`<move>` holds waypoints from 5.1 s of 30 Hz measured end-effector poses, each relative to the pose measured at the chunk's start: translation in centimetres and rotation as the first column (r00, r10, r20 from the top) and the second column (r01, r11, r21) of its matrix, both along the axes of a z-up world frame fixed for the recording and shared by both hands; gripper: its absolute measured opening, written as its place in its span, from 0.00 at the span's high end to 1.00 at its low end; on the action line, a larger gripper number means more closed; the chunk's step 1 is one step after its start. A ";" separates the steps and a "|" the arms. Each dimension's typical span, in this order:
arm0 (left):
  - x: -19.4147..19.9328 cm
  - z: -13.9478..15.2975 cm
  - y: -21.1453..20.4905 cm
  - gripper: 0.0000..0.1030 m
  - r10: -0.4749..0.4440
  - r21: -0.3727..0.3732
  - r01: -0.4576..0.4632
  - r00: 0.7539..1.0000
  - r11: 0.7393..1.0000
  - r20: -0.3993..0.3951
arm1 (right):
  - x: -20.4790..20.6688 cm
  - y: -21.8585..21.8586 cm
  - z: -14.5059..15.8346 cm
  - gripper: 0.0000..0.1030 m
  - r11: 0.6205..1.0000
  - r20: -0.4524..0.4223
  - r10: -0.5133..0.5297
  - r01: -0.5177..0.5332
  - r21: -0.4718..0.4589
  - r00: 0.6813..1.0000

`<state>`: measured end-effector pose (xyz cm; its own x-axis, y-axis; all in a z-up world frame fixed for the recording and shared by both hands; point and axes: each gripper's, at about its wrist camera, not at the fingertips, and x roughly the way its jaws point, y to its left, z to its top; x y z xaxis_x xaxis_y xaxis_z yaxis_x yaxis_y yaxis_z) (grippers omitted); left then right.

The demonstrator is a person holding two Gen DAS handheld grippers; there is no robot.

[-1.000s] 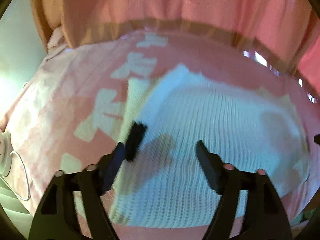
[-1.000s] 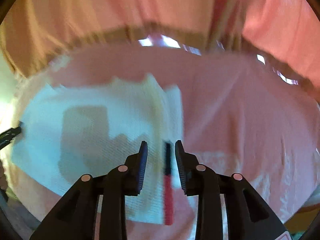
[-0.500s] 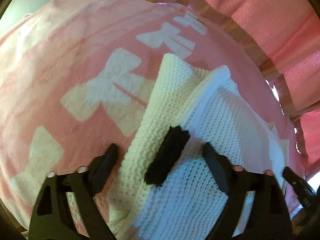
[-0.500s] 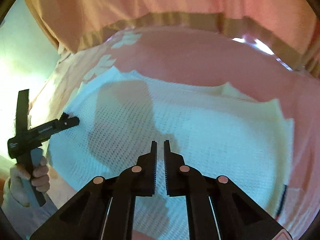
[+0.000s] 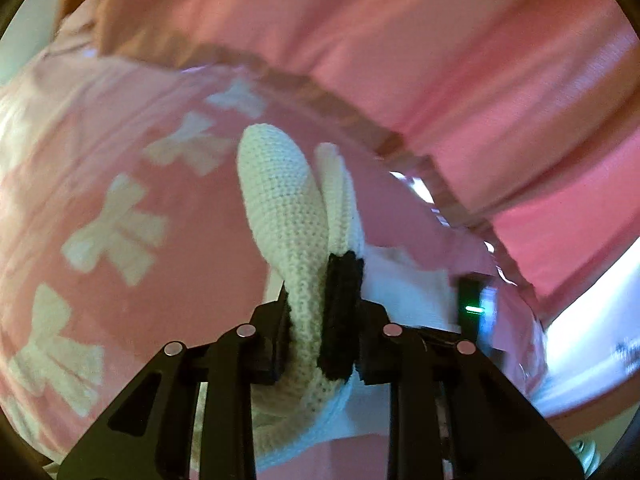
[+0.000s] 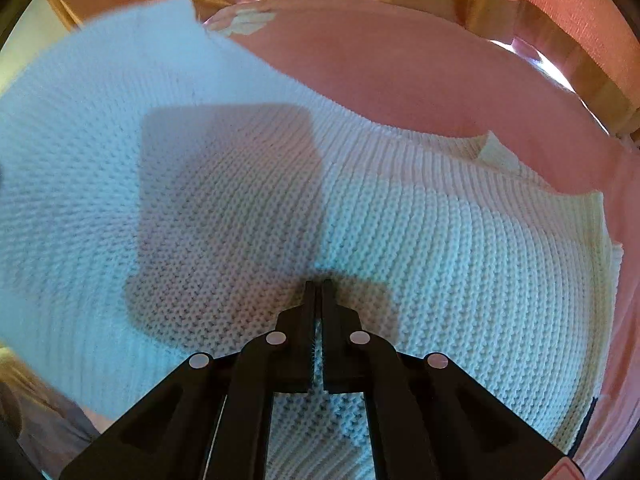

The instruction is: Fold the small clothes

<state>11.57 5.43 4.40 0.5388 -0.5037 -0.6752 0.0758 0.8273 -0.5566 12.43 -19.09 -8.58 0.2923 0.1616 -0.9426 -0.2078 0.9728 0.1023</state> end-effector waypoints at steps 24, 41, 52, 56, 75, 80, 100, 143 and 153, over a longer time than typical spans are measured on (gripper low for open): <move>-0.8 -4.3 -23.6 0.60 -0.253 0.137 0.260 0.965 0.956 -0.067 | -2.8 -20.9 7.5 0.87 0.881 -0.006 -0.377 0.360 0.306 0.926; -12.6 -5.6 -15.0 0.09 -0.510 0.399 0.419 0.847 0.815 0.153 | -2.6 -15.3 3.7 0.39 0.923 -0.110 -0.207 0.232 0.308 0.972; -11.5 -4.8 -14.0 0.09 -0.440 0.377 0.348 0.877 0.858 0.192 | -3.6 -17.3 10.5 0.83 0.922 0.123 -0.290 0.244 0.300 0.949; -10.2 -5.5 -14.8 0.09 -0.422 0.345 0.353 0.894 0.870 0.149 | -2.2 -20.4 3.0 0.80 0.896 -0.073 -0.384 0.391 0.212 0.920; -7.8 -10.0 -15.9 0.28 -0.416 0.217 0.426 0.905 0.879 -0.089 | -14.2 -17.0 7.1 0.92 0.927 0.047 -0.246 0.221 0.302 0.968; -7.8 -10.8 -15.5 0.28 -0.391 0.268 0.403 0.915 0.875 -0.099 | -15.2 -17.5 5.3 0.92 0.946 -0.004 -0.256 0.251 0.206 0.967; 0.6 -7.3 -18.0 0.05 -0.340 0.210 0.336 0.940 0.918 -0.021 | -5.7 -18.5 8.1 0.32 0.918 0.020 -0.321 0.306 0.251 0.947; -1.7 -7.5 -14.7 0.27 -0.275 0.489 0.220 0.961 0.844 0.041 | -3.6 -12.0 11.3 0.88 0.972 0.187 -0.207 0.180 0.152 0.960; -2.1 -8.1 -14.8 0.28 -0.259 0.499 0.212 0.966 0.840 0.025 | -7.2 -10.1 12.6 0.79 0.981 0.248 -0.193 0.181 0.070 0.949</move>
